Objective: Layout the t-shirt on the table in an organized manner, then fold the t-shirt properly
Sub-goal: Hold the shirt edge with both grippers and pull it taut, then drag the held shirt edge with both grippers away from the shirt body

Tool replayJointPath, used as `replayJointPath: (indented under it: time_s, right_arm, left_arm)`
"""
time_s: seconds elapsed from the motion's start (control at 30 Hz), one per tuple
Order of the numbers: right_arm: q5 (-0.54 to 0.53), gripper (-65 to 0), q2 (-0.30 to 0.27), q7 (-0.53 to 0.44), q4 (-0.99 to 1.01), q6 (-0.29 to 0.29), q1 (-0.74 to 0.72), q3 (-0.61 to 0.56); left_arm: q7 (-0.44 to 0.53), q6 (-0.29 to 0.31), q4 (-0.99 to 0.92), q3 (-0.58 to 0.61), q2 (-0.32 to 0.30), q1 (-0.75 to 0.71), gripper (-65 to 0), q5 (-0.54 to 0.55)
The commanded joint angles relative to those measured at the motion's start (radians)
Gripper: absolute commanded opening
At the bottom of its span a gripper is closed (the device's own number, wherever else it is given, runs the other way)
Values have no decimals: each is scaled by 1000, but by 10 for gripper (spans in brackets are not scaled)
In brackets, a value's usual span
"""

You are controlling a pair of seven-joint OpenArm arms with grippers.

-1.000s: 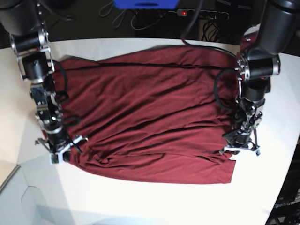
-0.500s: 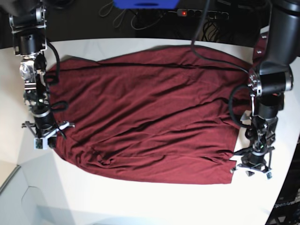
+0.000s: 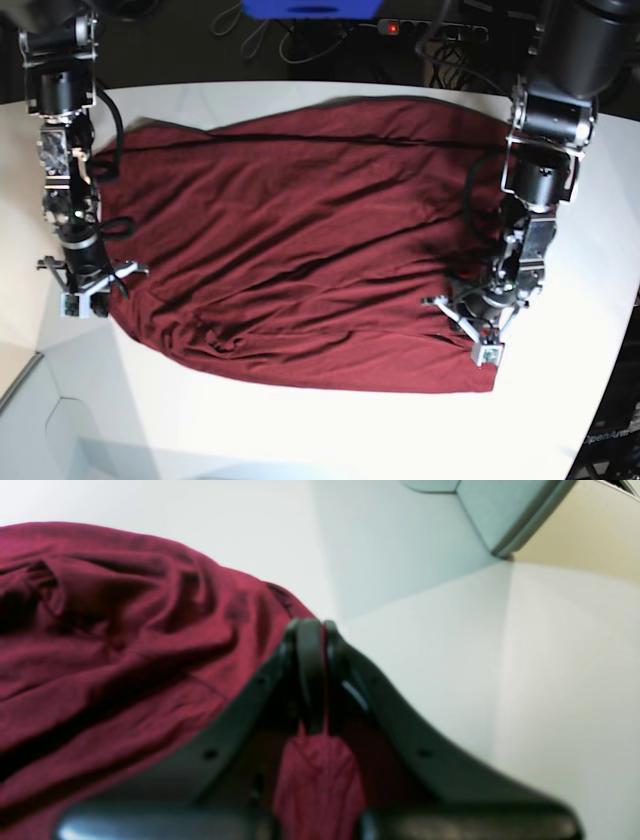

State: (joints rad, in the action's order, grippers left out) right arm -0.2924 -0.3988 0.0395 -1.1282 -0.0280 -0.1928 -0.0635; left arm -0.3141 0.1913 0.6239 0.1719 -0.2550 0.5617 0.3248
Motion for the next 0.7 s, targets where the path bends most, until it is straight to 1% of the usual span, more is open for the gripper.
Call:
replayJointPath:
  time_s: [0.0,0.07,0.1,0.2,0.27,0.33,0.4,0.47,0.57,0.67]
  right_arm:
    - [2,-639,-16,-30,-19,4,-20,8]
    - [2,-639,-16,-30,-16,4,-18,8]
    - [2,-639,-16,-30,-16,4,-14,8]
    - [2,-639,-16,-30,-19,4,-6,8]
    - [3,-639,-16,-30,-17,4,-4,8]
    - [3,-639,-16,-30,-16,4,6,8]
    - [3,-639,-16,-30,-19,4,17,8]
    - [3,-639,-22,-30,-19,4,31,8]
    - [3,-639,-47,-30,-19,4,49,8]
    - [3,-639,-52,-30,-17,4,49,8]
  left_arm:
    - [16,-2,-35,8,-11,33,-648,-25]
    - [63,-2,-131,15,-11,39,-648,-85]
    - [105,-2,-169,15,-10,48,-648,-112]
    - [266,-8,-316,15,-8,68,-648,-188]
    - [362,-8,-405,15,-8,105,-648,-211]
    - [435,-11,-459,18,-11,133,-648,-220]
    - [468,-13,-465,19,-17,165,-648,-220]
    - [470,-13,-473,19,-37,203,-648,-220]
    - [474,-13,-471,19,-57,254,-648,-220]
    - [479,-13,-465,16,-69,289,-648,-218]
